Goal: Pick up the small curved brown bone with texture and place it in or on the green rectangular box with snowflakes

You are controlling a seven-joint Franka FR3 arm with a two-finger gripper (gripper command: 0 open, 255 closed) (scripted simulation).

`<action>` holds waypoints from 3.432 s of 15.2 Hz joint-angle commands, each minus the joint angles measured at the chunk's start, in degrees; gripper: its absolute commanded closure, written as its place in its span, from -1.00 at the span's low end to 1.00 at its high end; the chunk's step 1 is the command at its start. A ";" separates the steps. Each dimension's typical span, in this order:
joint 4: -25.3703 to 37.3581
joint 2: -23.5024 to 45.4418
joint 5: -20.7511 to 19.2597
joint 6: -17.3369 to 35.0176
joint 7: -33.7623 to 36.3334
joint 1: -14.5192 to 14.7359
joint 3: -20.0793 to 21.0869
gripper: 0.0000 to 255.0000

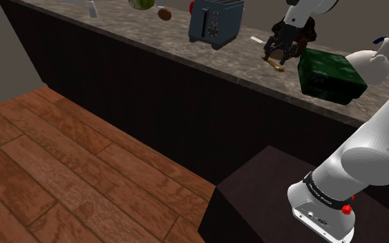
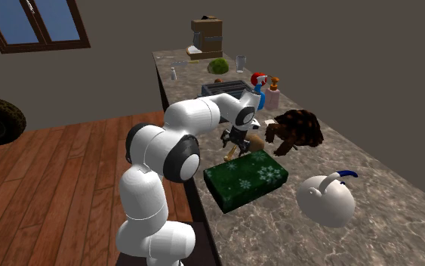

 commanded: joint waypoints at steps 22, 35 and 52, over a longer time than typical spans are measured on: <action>5.82 -1.02 -0.76 -6.55 1.36 0.03 -0.03 1.00; 16.55 -0.31 -0.51 -16.63 2.49 -0.28 -0.29 1.00; 12.50 -13.08 -7.93 -23.65 0.19 -2.55 -1.69 1.00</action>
